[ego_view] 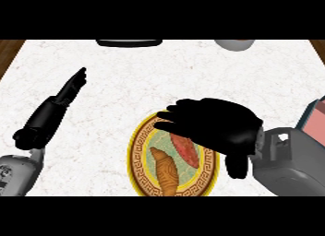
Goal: Pick the sweet potato from the plate and place it in the cardboard box
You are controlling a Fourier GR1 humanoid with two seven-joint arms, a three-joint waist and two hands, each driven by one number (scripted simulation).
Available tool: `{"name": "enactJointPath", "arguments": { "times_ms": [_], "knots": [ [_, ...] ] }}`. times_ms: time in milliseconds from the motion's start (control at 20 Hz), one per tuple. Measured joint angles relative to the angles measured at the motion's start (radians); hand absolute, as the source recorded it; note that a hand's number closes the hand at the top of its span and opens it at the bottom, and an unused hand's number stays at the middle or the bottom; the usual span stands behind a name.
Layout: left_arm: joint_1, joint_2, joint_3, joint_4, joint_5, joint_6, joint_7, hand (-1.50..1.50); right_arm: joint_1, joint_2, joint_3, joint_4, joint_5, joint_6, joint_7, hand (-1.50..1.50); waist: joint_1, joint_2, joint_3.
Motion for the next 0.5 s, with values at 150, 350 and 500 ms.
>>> {"name": "enactJointPath", "arguments": {
  "times_ms": [150, 350, 500],
  "knots": [
    [0.004, -0.011, 0.01, -0.017, -0.015, -0.009, 0.014, 0.0, 0.043, 0.04, 0.017, -0.024, 0.041, 0.027, 0.053, -1.5, 0.002, 0.001, 0.0],
    [0.008, -0.026, 0.033, -0.023, -0.027, -0.038, 0.018, 0.0, 0.084, 0.085, 0.009, -0.05, 0.076, 0.079, 0.091, -1.5, 0.002, 0.002, 0.001],
    [0.014, -0.037, 0.046, -0.025, -0.037, -0.051, 0.019, 0.0, 0.109, 0.101, 0.035, -0.038, 0.152, 0.059, 0.085, -1.5, 0.004, 0.003, 0.001]
  ]
}}
